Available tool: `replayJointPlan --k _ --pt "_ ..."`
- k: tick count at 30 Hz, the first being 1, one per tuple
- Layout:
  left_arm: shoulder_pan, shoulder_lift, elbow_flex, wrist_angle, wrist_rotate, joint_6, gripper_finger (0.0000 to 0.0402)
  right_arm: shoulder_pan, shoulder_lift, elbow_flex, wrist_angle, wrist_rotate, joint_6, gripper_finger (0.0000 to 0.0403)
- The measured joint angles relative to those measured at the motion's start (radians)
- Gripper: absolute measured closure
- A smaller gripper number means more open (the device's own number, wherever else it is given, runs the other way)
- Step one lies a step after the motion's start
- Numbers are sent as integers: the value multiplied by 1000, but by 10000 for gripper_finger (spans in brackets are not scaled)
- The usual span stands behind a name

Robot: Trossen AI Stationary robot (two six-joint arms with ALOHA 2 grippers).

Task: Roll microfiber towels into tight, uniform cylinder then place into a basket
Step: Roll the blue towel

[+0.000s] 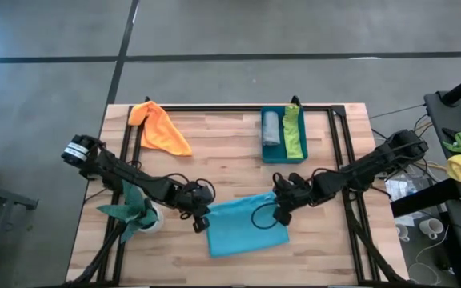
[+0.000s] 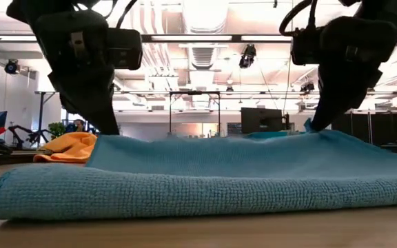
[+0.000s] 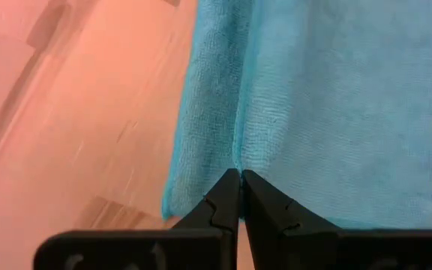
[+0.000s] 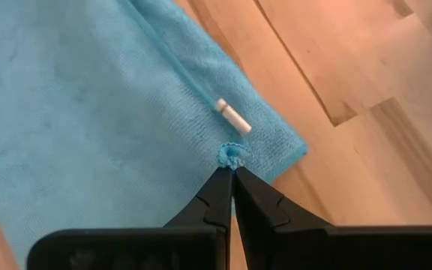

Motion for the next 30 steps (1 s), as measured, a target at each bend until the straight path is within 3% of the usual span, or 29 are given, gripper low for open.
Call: replayJointPlan --k 17,30 --pt "7 4 -10 -17 -26 -28 401 -14 144 -8 115 1 1 394" --pt "9 -39 -9 -89 -54 -49 402 -25 120 55 110 2 -19 394"
